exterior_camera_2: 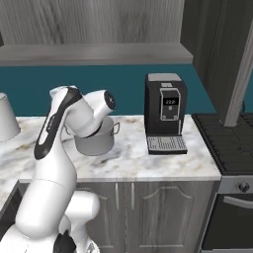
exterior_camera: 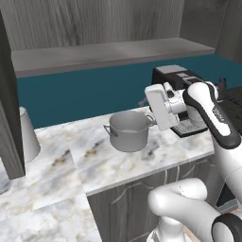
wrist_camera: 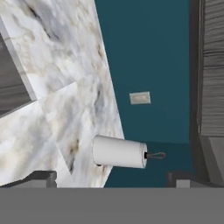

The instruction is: Pick the kettle from the cabinet and place it on a stove burner. Then pick the pot from the counter and place it on another stove burner. Finally, turn both burners on.

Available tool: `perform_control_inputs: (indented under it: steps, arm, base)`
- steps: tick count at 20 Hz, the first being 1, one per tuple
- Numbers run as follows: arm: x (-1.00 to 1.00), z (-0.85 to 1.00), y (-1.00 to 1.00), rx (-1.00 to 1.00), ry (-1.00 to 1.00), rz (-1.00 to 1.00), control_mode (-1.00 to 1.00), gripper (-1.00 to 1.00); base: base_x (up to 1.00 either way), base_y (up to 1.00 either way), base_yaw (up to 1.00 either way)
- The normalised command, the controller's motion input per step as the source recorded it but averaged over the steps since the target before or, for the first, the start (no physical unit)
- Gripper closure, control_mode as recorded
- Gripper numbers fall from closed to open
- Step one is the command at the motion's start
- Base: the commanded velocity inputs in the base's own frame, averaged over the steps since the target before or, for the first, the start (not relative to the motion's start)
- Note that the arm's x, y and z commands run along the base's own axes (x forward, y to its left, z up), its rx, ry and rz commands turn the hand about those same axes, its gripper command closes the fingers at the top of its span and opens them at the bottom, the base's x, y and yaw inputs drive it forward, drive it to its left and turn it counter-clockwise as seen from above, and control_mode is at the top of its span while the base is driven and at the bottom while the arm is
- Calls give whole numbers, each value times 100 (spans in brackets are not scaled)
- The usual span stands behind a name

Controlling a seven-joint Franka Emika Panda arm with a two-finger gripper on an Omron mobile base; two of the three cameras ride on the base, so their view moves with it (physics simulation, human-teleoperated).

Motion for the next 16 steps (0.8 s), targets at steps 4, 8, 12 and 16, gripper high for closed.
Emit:
perform_control_inputs:
  steps: [4, 8, 12, 16]
  arm:
    - [10, -26, -9, 0, 1, 0, -100, -100]
    - [1, -27, -12, 0, 0, 0, -100, -100]
    - [3, -29, -11, 0, 0, -6, -100, -100]
    - [3, -26, -6, -2, 0, -10, -100, -100]
  base:
    - [0, 0, 0]
    - [0, 0, 0]
    - [0, 0, 0]
    - [0, 0, 0]
